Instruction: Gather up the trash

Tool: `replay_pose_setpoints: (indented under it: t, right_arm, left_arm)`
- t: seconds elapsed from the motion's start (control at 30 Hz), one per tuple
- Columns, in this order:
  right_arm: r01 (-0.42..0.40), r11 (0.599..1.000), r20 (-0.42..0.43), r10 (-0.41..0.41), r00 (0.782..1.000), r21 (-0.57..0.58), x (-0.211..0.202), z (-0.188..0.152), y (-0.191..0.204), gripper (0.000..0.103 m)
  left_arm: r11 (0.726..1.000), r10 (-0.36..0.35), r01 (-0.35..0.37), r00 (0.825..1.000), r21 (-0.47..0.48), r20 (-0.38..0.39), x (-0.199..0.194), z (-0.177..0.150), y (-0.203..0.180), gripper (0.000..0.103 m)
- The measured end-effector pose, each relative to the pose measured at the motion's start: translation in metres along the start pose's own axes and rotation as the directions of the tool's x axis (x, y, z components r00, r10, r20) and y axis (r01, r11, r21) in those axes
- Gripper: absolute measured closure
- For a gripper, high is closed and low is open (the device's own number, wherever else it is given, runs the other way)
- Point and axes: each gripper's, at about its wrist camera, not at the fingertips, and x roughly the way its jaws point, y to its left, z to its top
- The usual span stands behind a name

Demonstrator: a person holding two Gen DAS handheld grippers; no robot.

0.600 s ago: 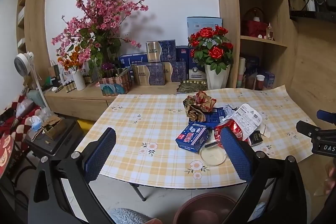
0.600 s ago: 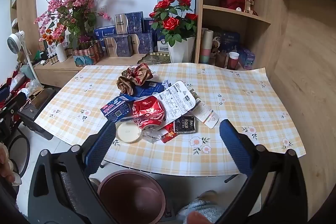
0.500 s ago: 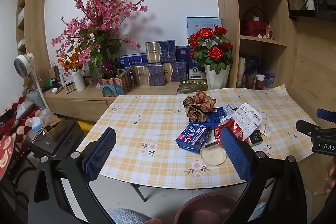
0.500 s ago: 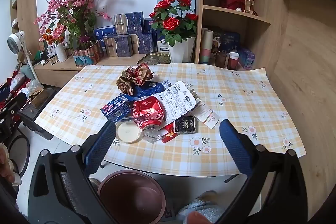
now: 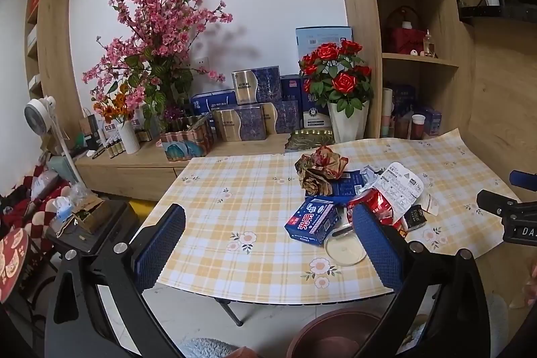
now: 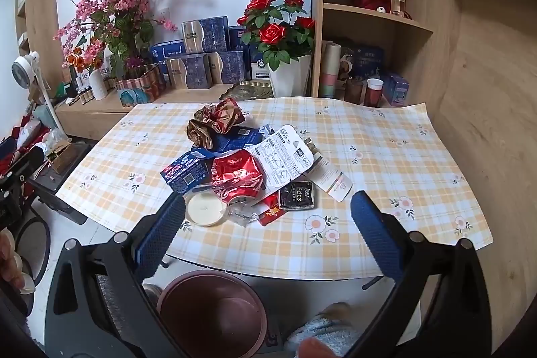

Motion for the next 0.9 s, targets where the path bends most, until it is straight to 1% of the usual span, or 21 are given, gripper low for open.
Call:
replay_pose_setpoints:
  t: [0.03, 0.07, 0.9]
  right_arm:
    - [0.001, 1.000, -0.001, -0.001, 1.000, 0.000, 0.0002, -0.0001, -0.0004, 0.006]
    - [0.001, 1.000, -0.001, -0.001, 1.000, 0.000, 0.0000, 0.0003, -0.0005, 0.006]
    - [-0.004, 1.000, 0.009, 0.004, 1.000, -0.002, 0.0007, -0.0006, -0.0018, 0.006]
  left_arm:
    - [1.000, 0.000, 0.000, 1.000, -0.003, 0.008, -0.0077, -0.0047, 0.0021, 0.006]
    - [1.000, 0.000, 0.000, 1.000, 0.003, 0.002, -0.0036, 0.0005, -0.0001, 0.005]
    - [1.000, -0.004, 0.004, 1.000, 0.012, 0.011, -0.0027, -0.0003, -0.0047, 0.005]
